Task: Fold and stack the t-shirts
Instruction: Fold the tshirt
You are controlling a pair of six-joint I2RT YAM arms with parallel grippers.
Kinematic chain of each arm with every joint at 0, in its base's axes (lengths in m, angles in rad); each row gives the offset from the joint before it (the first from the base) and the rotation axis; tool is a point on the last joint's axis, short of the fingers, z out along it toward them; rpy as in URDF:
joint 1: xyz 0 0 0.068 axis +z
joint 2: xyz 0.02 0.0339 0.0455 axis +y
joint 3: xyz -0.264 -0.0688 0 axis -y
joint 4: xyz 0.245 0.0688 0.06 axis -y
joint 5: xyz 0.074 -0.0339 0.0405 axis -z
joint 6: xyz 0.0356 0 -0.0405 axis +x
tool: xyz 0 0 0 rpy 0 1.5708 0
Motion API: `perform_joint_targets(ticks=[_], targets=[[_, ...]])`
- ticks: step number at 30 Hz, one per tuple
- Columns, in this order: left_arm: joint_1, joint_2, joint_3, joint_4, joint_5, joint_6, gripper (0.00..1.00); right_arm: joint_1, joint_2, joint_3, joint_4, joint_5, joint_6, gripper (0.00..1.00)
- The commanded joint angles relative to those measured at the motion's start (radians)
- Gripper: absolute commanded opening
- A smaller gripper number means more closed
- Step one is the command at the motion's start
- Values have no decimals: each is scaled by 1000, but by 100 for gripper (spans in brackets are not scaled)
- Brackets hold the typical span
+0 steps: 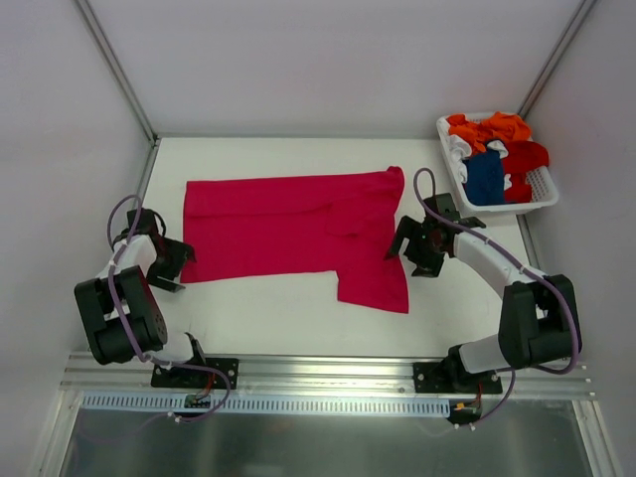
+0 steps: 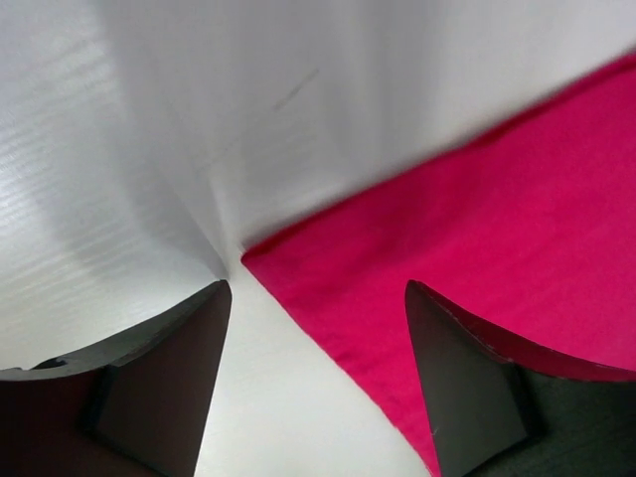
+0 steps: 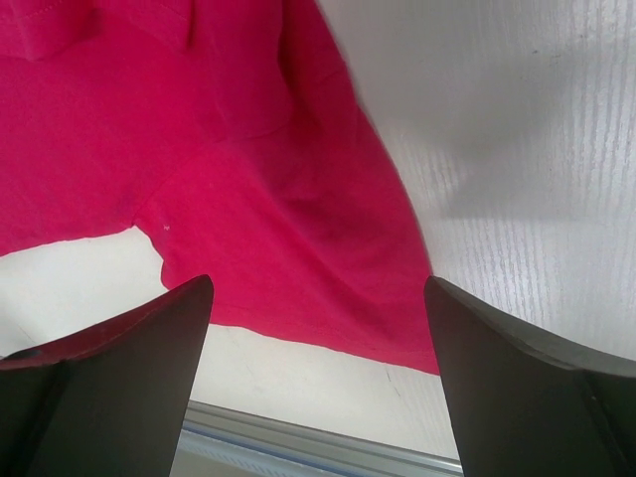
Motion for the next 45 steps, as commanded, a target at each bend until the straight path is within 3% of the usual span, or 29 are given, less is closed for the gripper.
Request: perform_joint_targets(ticks=[1, 4, 8, 23, 26, 27, 30, 35, 45], targets=[[11, 49, 65, -3, -113, -42, 70, 7, -28, 0, 23, 1, 27, 92], [21, 65, 67, -3, -119, -30, 68, 0, -31, 4, 6, 12, 21, 92], [23, 72, 47, 1, -156, -24, 56, -10, -36, 4, -8, 12, 19, 92], [23, 42, -39, 69, -73, 32, 45, -10, -71, -62, -55, 6, 22, 91], [23, 42, -59, 86, -67, 25, 31, -9, -91, -96, -55, 6, 29, 91], [23, 37, -62, 93, -67, 27, 19, -4, -94, -102, -57, 10, 33, 91], [23, 31, -68, 96, -64, 35, 0, 3, -102, -125, -60, 19, 44, 91], [23, 19, -85, 112, -49, 51, 0, 20, -113, -186, -48, 39, 58, 88], [23, -27, -93, 119, -40, 75, 0, 59, -136, -261, -83, 29, 73, 63]])
